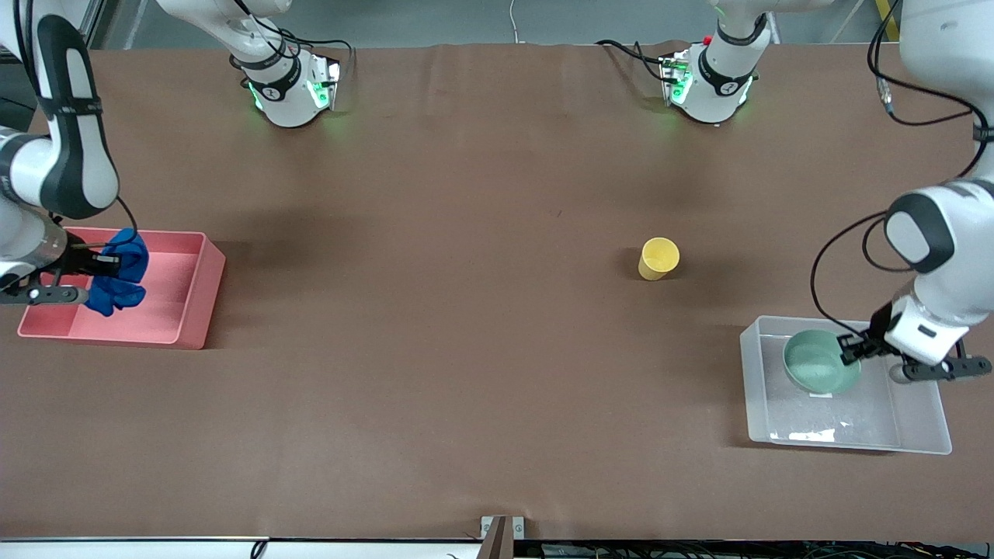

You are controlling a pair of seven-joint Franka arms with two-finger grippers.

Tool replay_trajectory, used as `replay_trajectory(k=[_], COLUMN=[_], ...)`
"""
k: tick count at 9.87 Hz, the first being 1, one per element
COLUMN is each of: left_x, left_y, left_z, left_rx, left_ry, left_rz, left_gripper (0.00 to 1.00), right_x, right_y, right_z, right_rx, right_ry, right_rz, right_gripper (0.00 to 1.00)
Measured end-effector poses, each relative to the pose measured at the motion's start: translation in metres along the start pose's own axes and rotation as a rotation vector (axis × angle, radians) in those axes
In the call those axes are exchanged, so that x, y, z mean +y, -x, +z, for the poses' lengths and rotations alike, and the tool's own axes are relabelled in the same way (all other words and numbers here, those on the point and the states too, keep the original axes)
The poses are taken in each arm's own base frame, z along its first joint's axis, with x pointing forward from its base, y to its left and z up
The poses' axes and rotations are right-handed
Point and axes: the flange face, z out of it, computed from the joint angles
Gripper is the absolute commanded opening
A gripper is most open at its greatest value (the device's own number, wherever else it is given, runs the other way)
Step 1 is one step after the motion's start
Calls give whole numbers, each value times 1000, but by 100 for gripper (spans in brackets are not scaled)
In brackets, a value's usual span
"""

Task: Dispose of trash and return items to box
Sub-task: 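Carry the cloth into the pink bin while the left gripper carries the bowl, then release the cloth and bowl, raising both grippers out of the bins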

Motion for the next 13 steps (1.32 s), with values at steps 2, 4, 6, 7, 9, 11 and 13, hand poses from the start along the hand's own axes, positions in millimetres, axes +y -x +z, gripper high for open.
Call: replay_trajectory(k=[2,4,6,7,9,11,13], left_x=[-15,-31,-34,-34,-36,-36,-34], left_y=[-7,2,9,12,17,15,1], left_z=[29,61,80,89,105,103,82], left_rx=[-18,-50,-74,-87,-110,-104,-53], left_ry=[-8,27,46,46,45,45,42], left_rz=[25,23,12,11,7,8,20], left_gripper=[0,1,1,6,77,100,100], right_x=[-6,-10,-10,-10,-12,-24,-40], right_y=[3,1,-2,-7,-30,-54,-54], right_z=[46,64,63,56,3,-108,-223], right_rx=[-24,-41,-35,-15,-10,-45,-5], right_ry=[10,14,15,8,-51,-94,-110], right_rz=[-19,-29,-30,-15,50,136,200], right_gripper=[70,100,100,100,100,100,100])
